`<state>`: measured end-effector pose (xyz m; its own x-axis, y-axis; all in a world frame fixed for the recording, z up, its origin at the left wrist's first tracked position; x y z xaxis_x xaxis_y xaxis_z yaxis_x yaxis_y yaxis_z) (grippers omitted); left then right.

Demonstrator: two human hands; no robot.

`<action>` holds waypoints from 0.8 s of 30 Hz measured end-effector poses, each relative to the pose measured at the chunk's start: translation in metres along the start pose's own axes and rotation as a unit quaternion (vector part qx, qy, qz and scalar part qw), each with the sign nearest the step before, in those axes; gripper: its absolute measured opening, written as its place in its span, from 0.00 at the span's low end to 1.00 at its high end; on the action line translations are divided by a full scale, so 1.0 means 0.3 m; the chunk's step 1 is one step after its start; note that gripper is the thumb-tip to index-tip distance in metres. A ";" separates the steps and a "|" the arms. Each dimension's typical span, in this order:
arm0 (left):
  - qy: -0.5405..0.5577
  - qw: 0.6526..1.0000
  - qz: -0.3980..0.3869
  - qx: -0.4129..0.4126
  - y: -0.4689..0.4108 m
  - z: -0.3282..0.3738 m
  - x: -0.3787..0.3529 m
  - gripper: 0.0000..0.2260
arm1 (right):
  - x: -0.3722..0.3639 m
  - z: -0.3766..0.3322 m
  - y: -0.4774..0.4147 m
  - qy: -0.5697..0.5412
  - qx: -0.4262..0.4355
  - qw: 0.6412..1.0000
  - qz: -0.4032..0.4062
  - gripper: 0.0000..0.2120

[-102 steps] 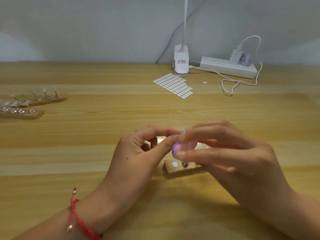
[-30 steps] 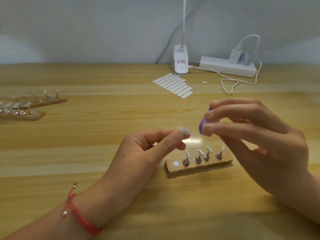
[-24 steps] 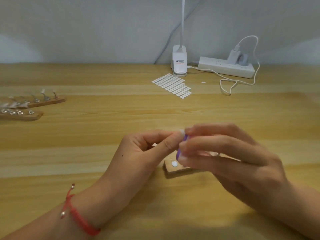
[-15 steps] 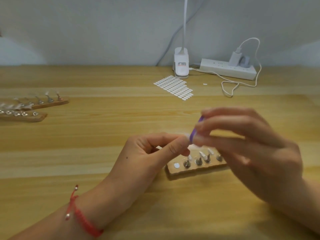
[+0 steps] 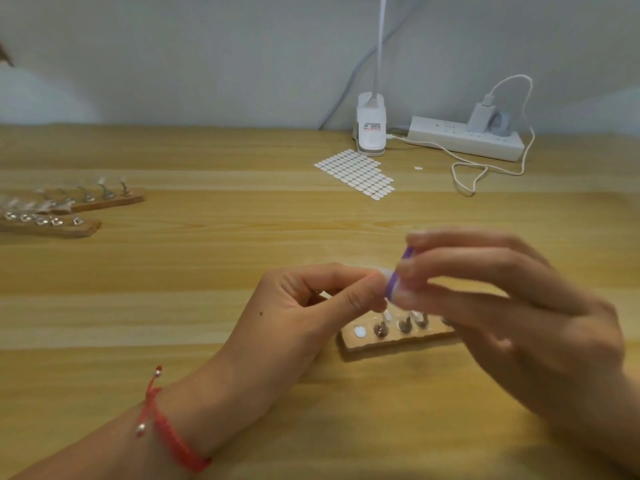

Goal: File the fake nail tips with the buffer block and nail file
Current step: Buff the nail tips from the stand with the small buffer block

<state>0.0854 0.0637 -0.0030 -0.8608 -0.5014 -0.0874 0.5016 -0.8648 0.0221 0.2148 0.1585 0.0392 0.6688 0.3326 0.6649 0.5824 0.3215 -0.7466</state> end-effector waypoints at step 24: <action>-0.036 0.999 0.011 -0.023 -0.005 -0.010 0.002 0.12 | -0.010 -0.006 0.008 -0.022 0.032 0.999 -0.030 0.09</action>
<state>0.0845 0.0647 -0.0060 -0.8526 -0.5224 -0.0152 0.5226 -0.8523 -0.0223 0.2150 0.1567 0.0355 0.6114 0.3498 0.7098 0.5895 0.3970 -0.7035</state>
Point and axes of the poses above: each hand's wrist, its own y-axis away from the middle knuckle, its own x-axis out of the back of the hand, z = x × y, the point moved 5 cm from there along -y, towards the middle knuckle, and after that the axes turned 11 degrees about x, right-handed, at the moved point
